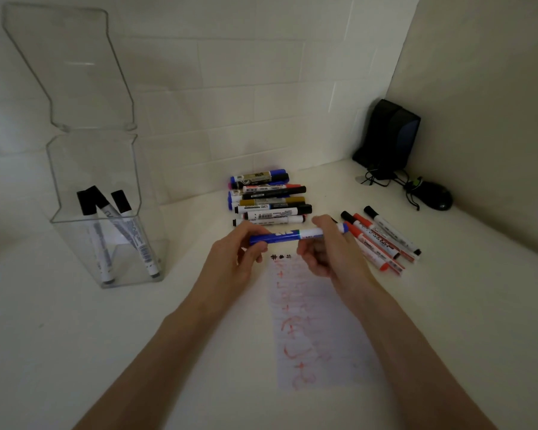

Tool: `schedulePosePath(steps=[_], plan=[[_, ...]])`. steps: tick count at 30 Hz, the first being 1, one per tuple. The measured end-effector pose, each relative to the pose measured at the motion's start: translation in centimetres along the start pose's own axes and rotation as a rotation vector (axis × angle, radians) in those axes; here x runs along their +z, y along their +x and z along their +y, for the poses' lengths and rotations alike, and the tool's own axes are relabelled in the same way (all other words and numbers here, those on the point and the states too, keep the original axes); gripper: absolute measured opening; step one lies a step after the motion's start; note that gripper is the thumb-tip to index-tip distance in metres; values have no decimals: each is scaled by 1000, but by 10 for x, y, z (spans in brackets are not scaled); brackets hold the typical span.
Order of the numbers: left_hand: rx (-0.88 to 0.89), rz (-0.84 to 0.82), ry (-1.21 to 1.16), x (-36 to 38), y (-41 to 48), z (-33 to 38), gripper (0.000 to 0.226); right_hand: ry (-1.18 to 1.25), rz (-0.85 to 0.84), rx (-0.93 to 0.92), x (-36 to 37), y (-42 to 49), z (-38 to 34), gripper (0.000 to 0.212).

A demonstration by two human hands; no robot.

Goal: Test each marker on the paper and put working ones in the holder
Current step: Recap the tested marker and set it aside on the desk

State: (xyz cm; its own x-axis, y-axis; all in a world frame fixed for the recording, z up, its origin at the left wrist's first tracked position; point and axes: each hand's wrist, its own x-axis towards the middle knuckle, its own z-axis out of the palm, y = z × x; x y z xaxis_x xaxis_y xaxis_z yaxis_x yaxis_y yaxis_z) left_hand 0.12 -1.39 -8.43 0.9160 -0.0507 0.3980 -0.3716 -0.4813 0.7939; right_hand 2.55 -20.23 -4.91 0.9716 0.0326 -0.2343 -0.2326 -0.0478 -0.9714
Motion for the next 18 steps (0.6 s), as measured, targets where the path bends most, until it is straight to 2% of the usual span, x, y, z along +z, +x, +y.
schedulePosePath(steps=[4, 5, 9, 12, 14, 18], plan=[[-18, 91, 71, -3, 4, -9, 19, -184, -32, -249, -26, 1, -4, 12], [-25, 99, 93, -5, 3, -11, 22, -284, -27, -302, -34, 3, -4, 10], [-6, 69, 242, -5, -1, -17, 38, -638, 209, -433, -68, 16, 0, 13], [32, -100, 375, 0, -1, -16, 33, -734, 286, -408, -83, 21, 6, 12], [56, -214, 381, 2, -2, -17, 39, -841, 333, -410, -83, 24, 12, 15], [109, -251, 412, -1, -4, -18, 48, -1013, 442, -422, -81, 28, 17, 21]])
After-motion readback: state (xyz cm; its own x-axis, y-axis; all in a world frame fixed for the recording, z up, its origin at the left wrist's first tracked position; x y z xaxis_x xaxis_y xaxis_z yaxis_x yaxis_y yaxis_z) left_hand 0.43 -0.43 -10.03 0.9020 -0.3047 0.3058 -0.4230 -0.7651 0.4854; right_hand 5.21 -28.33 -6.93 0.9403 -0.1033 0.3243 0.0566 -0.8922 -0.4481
